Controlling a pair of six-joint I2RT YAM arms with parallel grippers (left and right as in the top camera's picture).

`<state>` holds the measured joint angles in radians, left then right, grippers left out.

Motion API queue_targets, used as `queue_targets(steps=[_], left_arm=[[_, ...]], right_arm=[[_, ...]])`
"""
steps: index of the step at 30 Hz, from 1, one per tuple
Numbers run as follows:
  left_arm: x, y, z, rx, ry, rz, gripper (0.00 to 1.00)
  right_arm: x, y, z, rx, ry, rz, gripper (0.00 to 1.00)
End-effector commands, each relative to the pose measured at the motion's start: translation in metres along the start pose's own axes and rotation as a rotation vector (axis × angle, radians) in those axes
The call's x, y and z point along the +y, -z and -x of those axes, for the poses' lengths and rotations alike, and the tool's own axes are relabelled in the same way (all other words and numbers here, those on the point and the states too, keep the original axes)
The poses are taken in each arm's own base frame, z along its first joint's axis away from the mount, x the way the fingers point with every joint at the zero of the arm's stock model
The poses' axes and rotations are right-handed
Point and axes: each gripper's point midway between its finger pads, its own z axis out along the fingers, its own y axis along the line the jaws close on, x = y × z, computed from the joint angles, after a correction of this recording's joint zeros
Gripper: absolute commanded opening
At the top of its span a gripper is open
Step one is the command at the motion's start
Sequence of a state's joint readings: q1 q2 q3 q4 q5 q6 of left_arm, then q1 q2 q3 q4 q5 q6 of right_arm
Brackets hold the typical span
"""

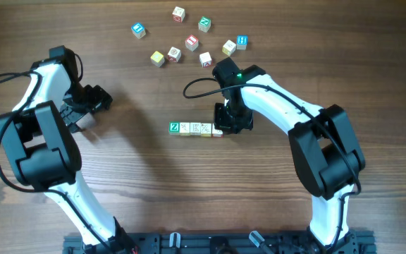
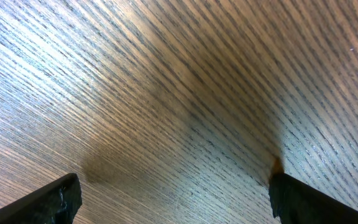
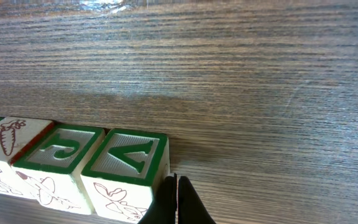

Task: Form a horizontal line
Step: 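Lower the right gripper and push the V block leftward against the row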

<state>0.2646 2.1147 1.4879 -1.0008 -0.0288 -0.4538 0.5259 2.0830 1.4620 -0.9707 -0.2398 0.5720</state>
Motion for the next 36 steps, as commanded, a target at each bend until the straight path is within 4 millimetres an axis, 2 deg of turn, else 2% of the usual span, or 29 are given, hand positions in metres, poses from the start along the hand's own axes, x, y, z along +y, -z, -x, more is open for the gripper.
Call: queue_targets(steps=[1, 18, 22, 30, 36], left_arm=[[0.009, -0.010, -0.001, 0.010, 0.005, 0.043, 1.00], [0.009, -0.010, -0.001, 0.010, 0.004, 0.043, 1.00], [0.009, -0.010, -0.001, 0.010, 0.005, 0.043, 1.00], [0.009, -0.010, -0.001, 0.010, 0.004, 0.043, 1.00], [0.009, -0.010, -0.001, 0.010, 0.004, 0.043, 1.00]], right_arm=[[0.000, 0.002, 0.002, -0.011, -0.001, 0.005, 0.04], [0.000, 0.002, 0.006, -0.032, 0.081, -0.001, 0.05], [-0.011, 0.002, 0.011, -0.062, 0.074, -0.068, 0.06], [0.000, 0.002, 0.009, -0.046, 0.081, -0.005, 0.07], [-0.001, 0.002, 0.010, -0.050, 0.080, -0.011, 0.07]])
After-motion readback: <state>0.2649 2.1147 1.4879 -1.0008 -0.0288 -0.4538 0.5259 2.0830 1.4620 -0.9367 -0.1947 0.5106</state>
